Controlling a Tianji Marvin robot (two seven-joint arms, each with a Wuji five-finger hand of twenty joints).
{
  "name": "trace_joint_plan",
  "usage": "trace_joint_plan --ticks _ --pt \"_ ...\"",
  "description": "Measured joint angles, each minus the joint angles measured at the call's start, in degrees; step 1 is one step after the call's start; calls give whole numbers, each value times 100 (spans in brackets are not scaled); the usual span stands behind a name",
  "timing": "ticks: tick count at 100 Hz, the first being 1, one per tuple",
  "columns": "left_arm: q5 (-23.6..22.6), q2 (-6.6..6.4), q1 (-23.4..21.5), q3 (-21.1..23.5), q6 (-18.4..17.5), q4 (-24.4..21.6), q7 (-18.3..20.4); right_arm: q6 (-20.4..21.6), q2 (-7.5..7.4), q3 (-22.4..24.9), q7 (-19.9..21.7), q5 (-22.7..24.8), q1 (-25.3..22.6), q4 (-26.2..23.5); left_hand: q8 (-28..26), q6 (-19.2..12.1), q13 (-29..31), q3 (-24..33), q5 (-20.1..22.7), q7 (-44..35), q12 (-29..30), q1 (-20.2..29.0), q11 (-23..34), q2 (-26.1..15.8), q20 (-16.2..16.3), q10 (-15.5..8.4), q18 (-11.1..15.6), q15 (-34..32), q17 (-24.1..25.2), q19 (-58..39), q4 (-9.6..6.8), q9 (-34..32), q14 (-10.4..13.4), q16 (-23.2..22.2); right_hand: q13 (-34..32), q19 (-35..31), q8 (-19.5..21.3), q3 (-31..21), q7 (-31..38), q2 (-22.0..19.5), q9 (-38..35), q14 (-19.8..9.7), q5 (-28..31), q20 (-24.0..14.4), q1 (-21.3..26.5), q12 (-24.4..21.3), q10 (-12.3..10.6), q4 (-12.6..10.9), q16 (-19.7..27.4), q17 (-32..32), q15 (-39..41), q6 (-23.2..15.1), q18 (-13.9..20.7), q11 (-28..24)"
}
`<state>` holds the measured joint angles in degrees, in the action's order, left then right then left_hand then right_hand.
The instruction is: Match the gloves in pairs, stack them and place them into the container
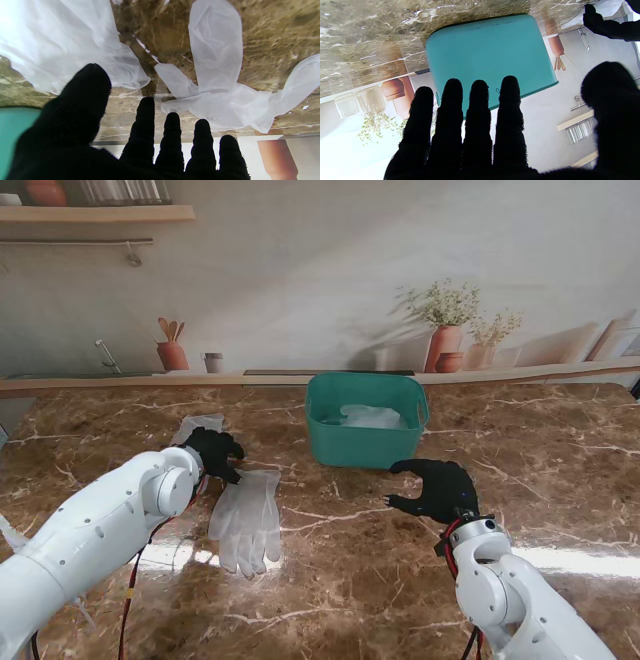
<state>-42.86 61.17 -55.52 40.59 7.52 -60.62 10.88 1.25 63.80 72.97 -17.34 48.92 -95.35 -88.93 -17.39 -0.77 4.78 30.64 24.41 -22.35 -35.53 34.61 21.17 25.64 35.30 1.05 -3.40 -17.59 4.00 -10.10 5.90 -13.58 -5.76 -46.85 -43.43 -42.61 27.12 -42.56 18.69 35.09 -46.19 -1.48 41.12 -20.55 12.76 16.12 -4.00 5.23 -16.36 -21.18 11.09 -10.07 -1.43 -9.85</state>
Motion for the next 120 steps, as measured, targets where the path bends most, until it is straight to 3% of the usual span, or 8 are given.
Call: trace_joint_plan --ticks 20,26,33,38,57,76,95,120 --pt "-161 25 227 -401 -5 156 -218 -7 1 21 -3 -8 -13 -8 -1667 -136 0 789 86 -1862 0 7 72 256 29 0 4 0 0 0 18 -3 0 -1 0 0 0 0 1 0 0 1 1 0 10 0 1 0 -71 0 0 0 -1 0" --pt "-229 37 251 -447 -18 195 -247 -10 2 21 -9 -14 -13 -9 -2088 -344 0 808 434 -2450 0 203 121 516 211 -1 4 -19 3 -5 307 -34 0 -1 0 0 0 0 1 0 0 1 1 0 13 0 1 0 -71 0 0 0 -1 0" --pt "-288 42 260 -518 -37 250 -310 -10 3 21 -16 -21 -12 -9 -2576 -516 3 787 670 -3026 77 312 142 772 440 68 4 -137 10 -139 379 -270 -3 0 0 0 0 0 1 0 0 1 1 0 14 0 1 0 -72 0 0 -1 -1 0" --pt "-354 38 262 -564 -77 268 -348 -10 5 21 -20 -23 -10 -9 -2635 -648 12 874 897 -3187 83 415 122 807 598 68 4 -202 11 -152 578 -328 -5 58 0 0 0 0 1 0 0 1 1 0 14 0 1 0 -72 0 0 -1 -2 0" --pt "-344 35 194 -466 -255 264 -459 -9 14 14 -47 -79 -6 -9 -2758 -980 61 681 1219 -3593 210 787 159 809 883 62 6 -305 14 -202 586 -700 -9 135 0 0 0 37 1 -163 0 1 0 0 71 0 2 0 -72 -1 0 -1 -3 0" --pt "64 104 -180 111 -493 233 -627 -9 17 8 -45 -78 -13 -33 -4489 -1450 506 1417 1068 -3517 1238 747 -396 635 1037 -236 200 -450 12 -203 501 -1300 36 358 0 0 0 76 1 -210 -1 1 1 -1 104 0 4 0 -73 -10 5 -1 -3 0" --pt "498 192 -828 881 -483 -215 -962 -21 4 -73 13 -59 -29 -125 -5253 -1595 2052 2404 1289 -3601 1818 733 -226 920 2095 -519 241 -498 4 -1132 567 -3377 232 672 -15 -19 0 136 71 -236 -173 2 6 -57 118 54 7 0 -85 -131 81 -1 -3 -130" --pt "1450 312 -1633 1660 -597 -937 -958 -125 -28 -435 191 -130 104 -125 -5229 -1525 3537 2794 1453 -4052 627 693 -647 1275 1826 -429 4 -1290 -63 -3299 577 -5611 -38 56 -185 -286 0 164 140 -183 -371 14 11 -136 180 143 7 -8 -232 -244 221 9 -65 -229"
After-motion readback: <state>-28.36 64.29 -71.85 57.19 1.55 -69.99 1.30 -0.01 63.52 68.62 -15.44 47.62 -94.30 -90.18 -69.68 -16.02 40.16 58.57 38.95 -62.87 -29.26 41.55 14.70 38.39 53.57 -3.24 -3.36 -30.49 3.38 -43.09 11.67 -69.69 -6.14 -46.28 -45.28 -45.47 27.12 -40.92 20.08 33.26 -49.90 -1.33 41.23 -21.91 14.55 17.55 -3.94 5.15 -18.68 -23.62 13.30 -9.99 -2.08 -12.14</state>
